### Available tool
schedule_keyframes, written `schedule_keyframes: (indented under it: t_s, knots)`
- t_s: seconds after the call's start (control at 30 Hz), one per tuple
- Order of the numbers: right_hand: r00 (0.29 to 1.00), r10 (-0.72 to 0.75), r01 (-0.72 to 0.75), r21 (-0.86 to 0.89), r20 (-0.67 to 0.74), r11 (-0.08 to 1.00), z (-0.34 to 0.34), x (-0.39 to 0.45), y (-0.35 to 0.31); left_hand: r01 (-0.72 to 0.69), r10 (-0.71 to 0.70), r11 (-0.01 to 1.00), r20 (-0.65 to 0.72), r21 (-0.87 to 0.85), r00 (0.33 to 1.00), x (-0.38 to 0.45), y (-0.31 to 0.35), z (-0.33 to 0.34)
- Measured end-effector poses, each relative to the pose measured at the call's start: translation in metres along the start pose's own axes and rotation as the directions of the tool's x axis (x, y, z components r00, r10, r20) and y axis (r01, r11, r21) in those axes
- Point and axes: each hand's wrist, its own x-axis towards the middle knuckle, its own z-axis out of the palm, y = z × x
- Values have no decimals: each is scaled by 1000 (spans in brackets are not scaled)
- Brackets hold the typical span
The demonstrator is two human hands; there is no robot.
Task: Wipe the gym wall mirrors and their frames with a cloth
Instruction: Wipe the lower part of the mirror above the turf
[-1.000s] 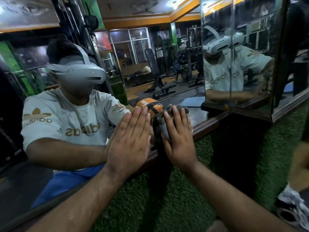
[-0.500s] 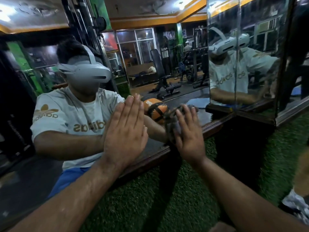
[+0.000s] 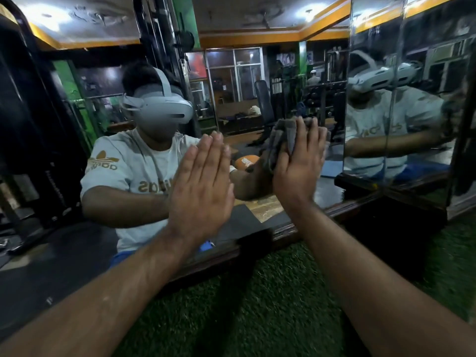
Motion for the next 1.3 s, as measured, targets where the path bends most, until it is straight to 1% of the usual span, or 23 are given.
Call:
schedule_keyframes:
  t_s: [0.03, 0.1, 0.17, 0.23, 0.27, 0.3, 0.37, 0.4, 0.43, 0.47, 0.5, 0.57, 0.6, 0.63, 0.67, 0.73, 0.8, 0.93, 1.1, 1.17, 1.23, 1.27, 1.3]
  knots:
    - [1000, 0, 0, 1, -2, 1000, 4, 6, -19, 15, -15, 1000, -2, -3, 1000, 4, -5, 0]
    - [976, -213, 214, -7, 52, 977, 7, 5, -37, 1, -1, 1000, -5, 7, 1000, 5, -10, 3]
    - [897, -419, 424, -4, 141, 906, 3, -4, -24, -27, 27, 999, -7, 25, 1000, 3, -11, 9]
    - [828, -521, 543, -66, 207, 837, -5, -16, 9, -26, 26, 999, -16, 43, 1000, 3, -9, 11]
    - [832, -507, 538, -99, 225, 837, -9, -22, 27, -23, 24, 999, -23, 47, 999, 3, -8, 12]
    - [869, -448, 477, -111, 209, 872, -11, -26, 38, -23, 25, 998, -29, 50, 999, 3, -7, 12]
    - [969, -224, 231, -65, 100, 971, -10, -23, 34, -25, 28, 998, -41, 62, 999, 3, -7, 14]
    - [993, -109, 110, -28, 53, 994, -6, -20, 20, -21, 24, 998, -43, 60, 999, 3, -7, 14]
    - [998, -52, 52, -3, 37, 999, -3, -17, 3, -19, 22, 998, -46, 55, 999, 3, -7, 14]
    - [995, -93, 93, 1, 47, 996, 1, -16, -12, -21, 24, 998, -56, 53, 998, 2, -7, 15]
    - [975, -206, 207, -3, 82, 978, 4, -19, -20, -25, 28, 998, -69, 50, 997, 2, -7, 15]
    - [881, -442, 452, -25, 167, 892, 6, -33, -14, -26, 30, 999, -91, 44, 995, 2, -7, 16]
    - [846, -499, 516, -55, 188, 855, 4, -40, -2, -24, 29, 999, -106, 47, 994, 3, -7, 16]
    - [843, -504, 527, -101, 191, 844, 1, -44, 11, -22, 29, 998, -120, 56, 992, 2, -7, 17]
    - [868, -465, 490, -156, 172, 858, -2, -45, 23, -22, 30, 998, -126, 67, 992, 2, -6, 17]
    - [943, -314, 331, -227, 107, 916, -6, -41, 32, -18, 26, 997, -109, 74, 994, 3, -5, 19]
    - [972, -225, 235, -228, 71, 945, -5, -32, 23, -7, 12, 998, -90, 60, 996, 2, -6, 20]
    - [935, -346, 354, -172, 77, 919, 8, -35, 3, -11, 16, 998, -98, 56, 995, 2, -5, 18]
    - [864, -486, 503, -163, 131, 849, 13, -69, 28, -2, 7, 998, -86, 64, 996, 0, -6, 18]
    - [919, -388, 394, -170, 66, 903, 11, -59, 30, -11, 18, 997, -93, 76, 996, 0, -6, 20]
    - [990, -137, 132, -109, -43, 985, 15, -43, 11, -9, 16, 997, -99, 74, 995, 0, -6, 21]
    - [997, -48, 44, -72, -61, 996, 18, -37, -1, -3, 11, 997, -101, 75, 995, 0, -5, 22]
    - [997, -54, 51, -60, -52, 997, 20, -35, -11, 1, 7, 997, -101, 77, 995, 0, -4, 22]
